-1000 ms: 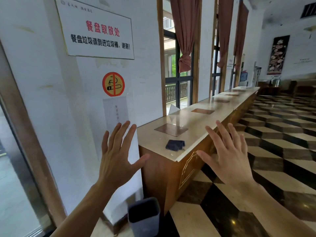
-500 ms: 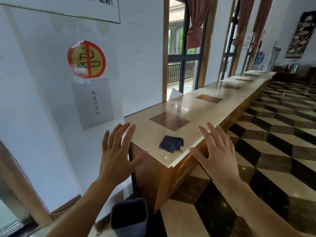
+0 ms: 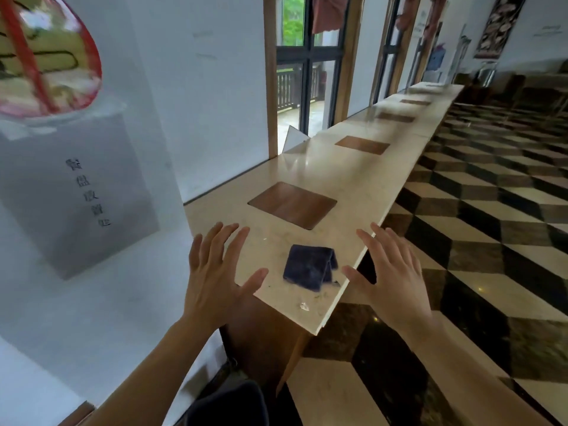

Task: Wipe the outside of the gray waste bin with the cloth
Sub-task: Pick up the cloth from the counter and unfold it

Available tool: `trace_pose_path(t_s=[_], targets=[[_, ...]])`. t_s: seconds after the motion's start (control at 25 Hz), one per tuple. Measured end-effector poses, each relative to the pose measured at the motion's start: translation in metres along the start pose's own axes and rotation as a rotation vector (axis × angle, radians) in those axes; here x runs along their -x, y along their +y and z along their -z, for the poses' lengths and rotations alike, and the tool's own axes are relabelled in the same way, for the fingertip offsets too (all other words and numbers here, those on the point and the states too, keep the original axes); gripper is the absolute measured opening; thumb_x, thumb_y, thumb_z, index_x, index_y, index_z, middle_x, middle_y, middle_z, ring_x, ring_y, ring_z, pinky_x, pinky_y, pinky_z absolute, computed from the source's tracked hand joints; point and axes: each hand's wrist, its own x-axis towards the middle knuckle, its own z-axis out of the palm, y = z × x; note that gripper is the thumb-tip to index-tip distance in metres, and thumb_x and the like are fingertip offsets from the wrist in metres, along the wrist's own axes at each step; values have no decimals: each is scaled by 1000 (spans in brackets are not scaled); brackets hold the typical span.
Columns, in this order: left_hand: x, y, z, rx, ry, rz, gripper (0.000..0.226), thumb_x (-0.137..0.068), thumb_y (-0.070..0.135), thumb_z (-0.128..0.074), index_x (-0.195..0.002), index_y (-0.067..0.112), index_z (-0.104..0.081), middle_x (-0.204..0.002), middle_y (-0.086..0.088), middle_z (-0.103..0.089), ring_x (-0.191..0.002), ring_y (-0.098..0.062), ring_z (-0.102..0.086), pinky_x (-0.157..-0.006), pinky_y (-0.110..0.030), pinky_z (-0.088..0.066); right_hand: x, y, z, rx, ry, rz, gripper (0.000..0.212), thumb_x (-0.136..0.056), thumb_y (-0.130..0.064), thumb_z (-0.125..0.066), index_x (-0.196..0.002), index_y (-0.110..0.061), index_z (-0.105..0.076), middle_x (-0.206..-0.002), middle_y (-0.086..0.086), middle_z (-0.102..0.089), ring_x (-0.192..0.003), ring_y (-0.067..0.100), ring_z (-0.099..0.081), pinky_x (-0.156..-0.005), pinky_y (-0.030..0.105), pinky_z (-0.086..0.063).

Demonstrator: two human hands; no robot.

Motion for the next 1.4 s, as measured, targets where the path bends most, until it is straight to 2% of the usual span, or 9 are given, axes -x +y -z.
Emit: trace_pose_path(t_s=[0.12, 0.36, 0.48, 0.6, 0.84, 1.0, 1.16, 1.28, 1.4], targets=[[-34, -24, -51, 54, -39, -14, 71, -85, 63, -42, -138, 15, -43, -145, -12, -46, -136, -33, -34, -113, -58, -20, -30, 11, -40, 19, -83, -49, 74, -89, -69, -47, -150, -28, -34, -161, 3, -31, -149, 27, -23, -116, 50, -20], [-63, -55, -171, 115, -120, -4, 63, -90, 59, -44, -135, 15, -45, -131, -9, -54, -121, -26, -47, -106, -51, -34, -74, 58, -133, 5, -223, -147, 71, -90, -72, -35, -146, -29, -37, -158, -1, -35, -148, 24, -23, -116, 47, -20], [-67, -63, -237, 82, -221, 131, 63, -88, 58, -44, -136, 18, -45, -123, -7, -58, -113, -26, -52, -103, -52, -36, -98, 80, -191, -19, -333, -172, 68, -92, -66, -43, -146, -25, -39, -152, 0, -43, -143, 22, -31, -114, 45, -27], [-78, -59, -300, 22, -384, 256, 64, -85, 61, -39, -135, 21, -46, -123, -6, -60, -115, -27, -51, -104, -50, -29, -123, 97, -244, 26, -453, -231, 62, -94, -60, -47, -143, -22, -41, -139, 4, -51, -131, 26, -41, -105, 47, -38], [-104, -49, -386, -43, -608, 438, 58, -87, 62, -44, -130, 24, -50, -125, -7, -57, -116, -32, -47, -93, -50, -33, -143, 121, -312, 41, -692, -394, 58, -95, -58, -47, -138, -19, -40, -134, 14, -44, -125, 40, -36, -98, 51, -38], [-117, -49, -409, 41, -658, 534, 35, -86, 55, -51, -102, 25, -58, -99, 1, -64, -95, -27, -56, -79, -43, -31, -147, 127, -330, 70, -686, -450, 51, -94, -55, -52, -129, -17, -48, -130, 13, -48, -123, 39, -39, -97, 51, -37], [-126, -48, -416, 226, -624, 744, 12, -83, 41, -63, -84, 33, -54, -74, 14, -55, -78, -18, -50, -77, -38, -30, -153, 129, -340, -132, -617, -573, 42, -91, -41, -64, -122, -16, -52, -125, 12, -50, -121, 39, -40, -95, 48, -39], [-131, -46, -413, 402, -577, 752, 9, -85, 28, -64, -86, 27, -55, -77, 10, -55, -80, -18, -52, -71, -31, -39, -151, 124, -344, -349, -497, -653, 22, -93, -27, -64, -110, -17, -54, -115, 10, -57, -108, 32, -52, -84, 41, -48], [-131, -39, -401, 570, -514, 726, 9, -90, 23, -60, -94, 20, -52, -87, 6, -58, -79, -16, -55, -62, -24, -39, -149, 117, -339, -526, -401, -773, 15, -94, -22, -64, -101, -20, -51, -103, 5, -64, -84, 22, -59, -65, 32, -46]])
